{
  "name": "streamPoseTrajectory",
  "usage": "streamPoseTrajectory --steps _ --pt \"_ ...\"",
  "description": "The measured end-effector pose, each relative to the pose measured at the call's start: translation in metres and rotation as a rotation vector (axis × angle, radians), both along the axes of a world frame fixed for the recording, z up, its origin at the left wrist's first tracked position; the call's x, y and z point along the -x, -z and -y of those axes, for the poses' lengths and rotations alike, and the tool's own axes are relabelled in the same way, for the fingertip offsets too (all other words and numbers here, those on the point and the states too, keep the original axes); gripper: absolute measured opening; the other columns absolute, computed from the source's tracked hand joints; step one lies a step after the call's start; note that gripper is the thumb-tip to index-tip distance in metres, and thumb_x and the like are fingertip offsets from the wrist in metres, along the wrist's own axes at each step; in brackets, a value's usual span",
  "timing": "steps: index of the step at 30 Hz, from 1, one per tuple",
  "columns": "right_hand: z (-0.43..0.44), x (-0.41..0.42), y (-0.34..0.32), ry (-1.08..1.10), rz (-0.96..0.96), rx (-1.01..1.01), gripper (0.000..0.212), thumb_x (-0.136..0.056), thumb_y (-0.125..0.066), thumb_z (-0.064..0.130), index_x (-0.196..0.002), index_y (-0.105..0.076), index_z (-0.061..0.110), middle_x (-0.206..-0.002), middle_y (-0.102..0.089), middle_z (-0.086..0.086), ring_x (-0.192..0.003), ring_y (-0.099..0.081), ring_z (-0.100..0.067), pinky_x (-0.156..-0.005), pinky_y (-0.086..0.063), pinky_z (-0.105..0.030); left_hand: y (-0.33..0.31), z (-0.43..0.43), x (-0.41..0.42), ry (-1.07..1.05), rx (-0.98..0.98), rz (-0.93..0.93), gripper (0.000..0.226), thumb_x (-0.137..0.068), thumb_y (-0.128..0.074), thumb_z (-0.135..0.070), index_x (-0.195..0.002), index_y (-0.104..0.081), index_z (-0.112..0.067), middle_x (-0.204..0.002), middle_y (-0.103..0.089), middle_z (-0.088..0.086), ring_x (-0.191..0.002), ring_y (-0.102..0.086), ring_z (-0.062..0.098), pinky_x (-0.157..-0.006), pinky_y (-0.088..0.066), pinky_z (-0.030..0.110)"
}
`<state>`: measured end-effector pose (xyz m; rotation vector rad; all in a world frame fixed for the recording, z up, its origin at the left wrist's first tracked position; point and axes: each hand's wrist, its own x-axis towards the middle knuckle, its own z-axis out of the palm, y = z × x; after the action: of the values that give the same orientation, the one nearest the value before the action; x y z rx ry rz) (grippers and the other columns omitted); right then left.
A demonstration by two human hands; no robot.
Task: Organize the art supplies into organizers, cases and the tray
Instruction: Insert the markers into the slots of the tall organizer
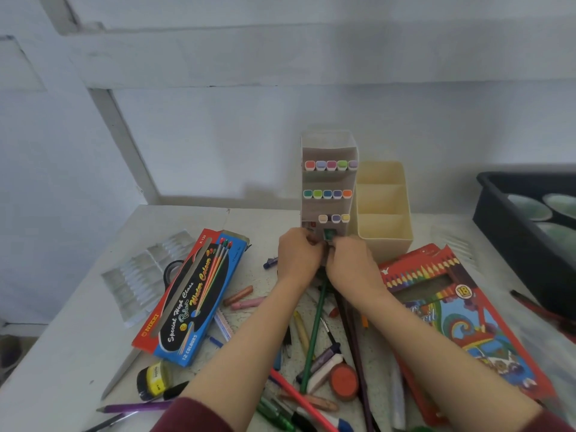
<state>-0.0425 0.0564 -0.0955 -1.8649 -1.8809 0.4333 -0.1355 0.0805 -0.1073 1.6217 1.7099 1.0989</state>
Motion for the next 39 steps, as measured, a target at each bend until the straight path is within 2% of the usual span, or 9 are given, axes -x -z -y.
streamPoseTrajectory --steps 4,9,15,17,19,24,30,35,39 --pt "-0.002 -0.004 -0.003 -0.02 0.069 0.037 0.021 -0.092 -0.045 0.017 -0.102 -0.058 0.004 -0.101 -0.054 -0.016 -0.095 -0.055 -0.035 -0.068 -0.037 -0.032 0.003 -0.003 -0.001 0.008 -0.019 -0.069 0.023 -0.084 -0.062 -0.017 -0.07 -0.071 -0.002 -0.065 -0.066 0.008 -0.063 -0.06 0.02 -0.05 -0.036 0.018" --pt "0.007 -0.01 -0.014 -0.015 0.016 -0.166 0.02 -0.091 -0.043 0.02 -0.079 -0.053 0.009 -0.078 -0.052 -0.005 -0.072 -0.05 -0.024 -0.06 -0.034 -0.031 -0.006 0.008 0.002 -0.036 -0.171 0.002 0.008 -0.087 -0.06 -0.016 -0.084 -0.066 -0.012 -0.069 -0.054 -0.015 -0.063 -0.049 -0.005 -0.057 -0.036 0.003" --pt "-0.001 -0.023 -0.031 0.065 -0.129 -0.21 0.017 -0.094 -0.043 0.017 -0.105 -0.054 0.009 -0.084 -0.06 -0.005 -0.076 -0.057 -0.022 -0.058 -0.04 -0.03 -0.015 0.013 0.006 0.003 -0.223 0.075 0.024 -0.093 -0.054 -0.015 -0.115 -0.062 -0.011 -0.079 -0.057 -0.012 -0.069 -0.051 -0.008 -0.062 -0.038 0.001" --pt "-0.008 -0.024 -0.031 0.044 -0.149 -0.181 0.028 -0.094 -0.043 0.014 -0.119 -0.054 0.008 -0.095 -0.062 -0.008 -0.085 -0.059 -0.023 -0.065 -0.042 -0.028 -0.014 0.007 0.005 0.06 -0.208 -0.019 0.023 -0.095 -0.048 -0.016 -0.107 -0.066 -0.008 -0.077 -0.061 -0.009 -0.067 -0.053 -0.003 -0.059 -0.037 0.006" --pt "-0.014 -0.024 -0.027 0.018 -0.19 -0.133 0.025 -0.093 -0.043 0.012 -0.112 -0.059 0.008 -0.095 -0.063 -0.009 -0.086 -0.059 -0.022 -0.063 -0.041 -0.026 -0.011 0.0 0.005 0.076 -0.18 -0.062 0.027 -0.097 -0.043 -0.019 -0.094 -0.068 -0.008 -0.073 -0.066 0.001 -0.066 -0.057 0.008 -0.057 -0.036 0.01" --pt "-0.021 -0.028 -0.021 0.009 -0.196 -0.117 0.019 -0.094 -0.043 0.013 -0.096 -0.062 0.007 -0.084 -0.061 -0.007 -0.073 -0.053 -0.015 -0.055 -0.035 -0.02 -0.012 -0.003 0.003 0.084 -0.168 -0.061 0.032 -0.098 -0.045 -0.019 -0.076 -0.065 -0.005 -0.055 -0.054 -0.006 -0.053 -0.051 -0.003 -0.054 -0.034 0.005" --pt "-0.025 -0.027 -0.017 0.043 -0.235 -0.149 0.03 -0.096 -0.046 0.02 -0.111 -0.065 0.002 -0.094 -0.066 -0.012 -0.076 -0.054 -0.015 -0.066 -0.038 -0.022 -0.014 -0.006 0.001 0.095 -0.142 -0.021 0.039 -0.098 -0.046 -0.024 -0.073 -0.07 -0.005 -0.057 -0.062 0.004 -0.05 -0.052 0.007 -0.062 -0.044 0.022" --pt "-0.024 -0.028 -0.02 0.03 -0.24 -0.154 0.029 -0.096 -0.046 0.02 -0.078 -0.062 0.004 -0.062 -0.053 -0.001 -0.057 -0.05 -0.009 -0.052 -0.035 -0.021 -0.019 -0.004 0.001 0.113 -0.086 0.037 0.037 -0.098 -0.046 -0.025 -0.079 -0.073 -0.01 -0.058 -0.066 0.0 -0.039 -0.05 -0.003 -0.061 -0.046 0.02" --pt "-0.022 -0.031 -0.022 0.027 -0.3 -0.151 0.029 -0.097 -0.046 0.02 -0.075 -0.064 0.012 -0.063 -0.056 0.001 -0.061 -0.053 -0.009 -0.052 -0.037 -0.019 -0.023 -0.001 0.001 0.103 -0.085 0.099 0.028 -0.095 -0.053 -0.028 -0.086 -0.075 -0.015 -0.053 -0.062 -0.006 -0.04 -0.05 -0.003 -0.061 -0.049 0.025"
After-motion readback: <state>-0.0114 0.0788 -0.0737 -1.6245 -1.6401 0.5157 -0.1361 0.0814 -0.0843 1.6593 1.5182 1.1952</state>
